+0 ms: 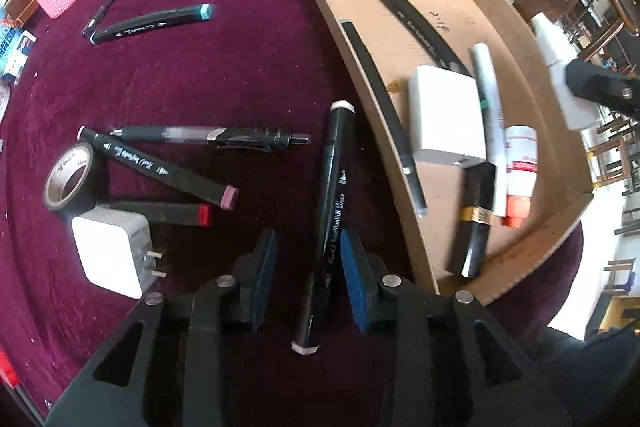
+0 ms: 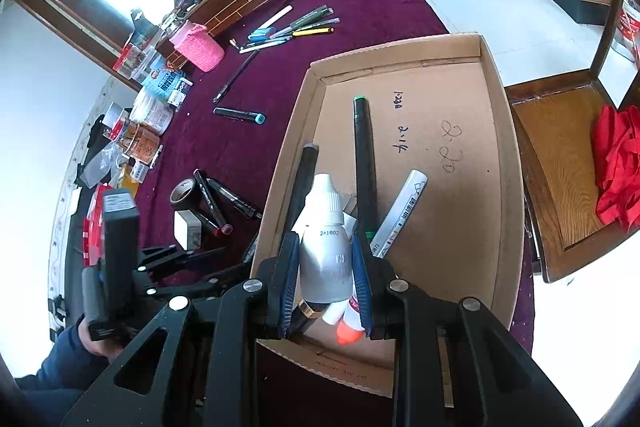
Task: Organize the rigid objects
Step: 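Carry the dropper bottle and black marker into the box and open both grippers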
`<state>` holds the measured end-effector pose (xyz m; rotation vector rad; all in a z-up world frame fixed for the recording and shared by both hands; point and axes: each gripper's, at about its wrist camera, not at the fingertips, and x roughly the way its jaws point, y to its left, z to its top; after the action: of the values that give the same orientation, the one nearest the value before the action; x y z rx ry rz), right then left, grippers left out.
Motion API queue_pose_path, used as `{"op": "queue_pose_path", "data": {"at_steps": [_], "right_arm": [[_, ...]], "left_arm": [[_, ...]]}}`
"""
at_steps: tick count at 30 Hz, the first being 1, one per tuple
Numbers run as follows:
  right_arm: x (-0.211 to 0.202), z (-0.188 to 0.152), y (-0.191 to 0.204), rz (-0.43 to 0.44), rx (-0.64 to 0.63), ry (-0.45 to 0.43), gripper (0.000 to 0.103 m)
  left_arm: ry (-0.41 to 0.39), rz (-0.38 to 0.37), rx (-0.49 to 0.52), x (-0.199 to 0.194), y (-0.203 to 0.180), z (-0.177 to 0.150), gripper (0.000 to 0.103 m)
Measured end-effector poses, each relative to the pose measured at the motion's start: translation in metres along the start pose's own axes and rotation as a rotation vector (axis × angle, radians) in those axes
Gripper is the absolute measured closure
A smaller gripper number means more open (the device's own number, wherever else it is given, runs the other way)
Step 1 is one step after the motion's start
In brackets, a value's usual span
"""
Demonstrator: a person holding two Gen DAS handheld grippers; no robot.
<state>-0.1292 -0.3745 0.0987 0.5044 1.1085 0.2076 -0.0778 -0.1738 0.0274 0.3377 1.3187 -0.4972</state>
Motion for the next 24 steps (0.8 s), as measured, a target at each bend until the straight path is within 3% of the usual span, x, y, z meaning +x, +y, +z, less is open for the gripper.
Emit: {"op": "queue_pose_path", "data": {"at_steps": [2, 13, 19, 24], "right_arm": [[0.000, 0.000, -0.001, 0.001, -0.001, -0.001, 0.080], [0.003, 0.001, -0.006, 0.003, 0.023, 0.009, 0.080], [0.004, 0.003, -0.010, -0.006, 0.037, 0.009, 0.080], [0.007, 0.006, -0.017, -0.021, 0.056, 0.011, 0.080]], "left_arm": [[-0.007, 0.037, 0.015, 0.004, -0.005, 0.000, 0.089], [-0.091, 0.151, 0.015, -0.017, -0.023, -0.014, 0.091], [-0.150, 0.132, -0.010, -0.047, -0.017, -0.013, 0.091], [-0.165, 0.045, -0.032, -0.061, -0.014, 0.005, 0.090]]}}
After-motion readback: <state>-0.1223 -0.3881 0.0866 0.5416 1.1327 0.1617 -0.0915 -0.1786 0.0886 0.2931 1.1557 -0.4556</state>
